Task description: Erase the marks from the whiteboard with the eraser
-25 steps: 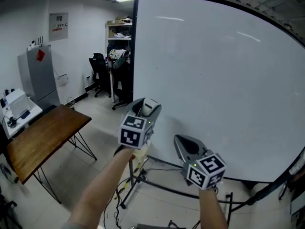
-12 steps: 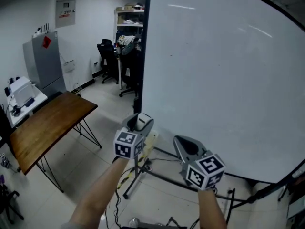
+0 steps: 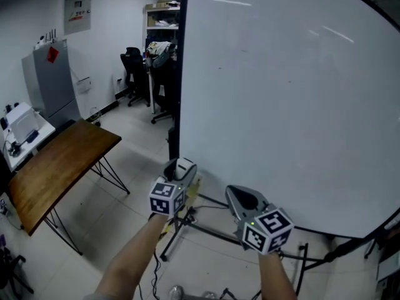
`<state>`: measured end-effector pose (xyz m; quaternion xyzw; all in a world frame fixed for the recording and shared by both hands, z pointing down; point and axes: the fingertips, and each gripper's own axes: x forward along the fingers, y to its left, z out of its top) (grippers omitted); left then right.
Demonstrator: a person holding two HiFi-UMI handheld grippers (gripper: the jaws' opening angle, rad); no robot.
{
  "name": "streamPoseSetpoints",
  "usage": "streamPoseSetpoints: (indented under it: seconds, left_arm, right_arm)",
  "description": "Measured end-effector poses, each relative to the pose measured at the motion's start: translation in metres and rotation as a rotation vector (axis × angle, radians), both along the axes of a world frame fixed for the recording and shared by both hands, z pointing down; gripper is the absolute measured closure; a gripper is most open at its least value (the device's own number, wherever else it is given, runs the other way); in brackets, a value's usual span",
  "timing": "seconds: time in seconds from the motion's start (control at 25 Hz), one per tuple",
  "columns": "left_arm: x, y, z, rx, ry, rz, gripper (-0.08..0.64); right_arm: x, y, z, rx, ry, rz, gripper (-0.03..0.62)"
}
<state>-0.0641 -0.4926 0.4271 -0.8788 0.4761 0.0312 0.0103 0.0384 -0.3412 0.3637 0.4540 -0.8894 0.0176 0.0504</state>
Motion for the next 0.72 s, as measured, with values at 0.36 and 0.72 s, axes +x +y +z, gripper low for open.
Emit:
streamPoseSetpoints:
  seconds: [0.36,0.72]
  left_arm:
    - [0.006,-0.012,0.025,-0.037,-0.016,0.004,0.288]
    - [0.003,-0.009,0.042,-0.054,-0.039,-0.010,0.288]
  right_arm:
    - [0.005,-0.012,0.008,-0.017,-0.003,-0.002,0.603]
    - [0.003,-0.018,0.007,-0.018,-0.006,-0.022,0.603]
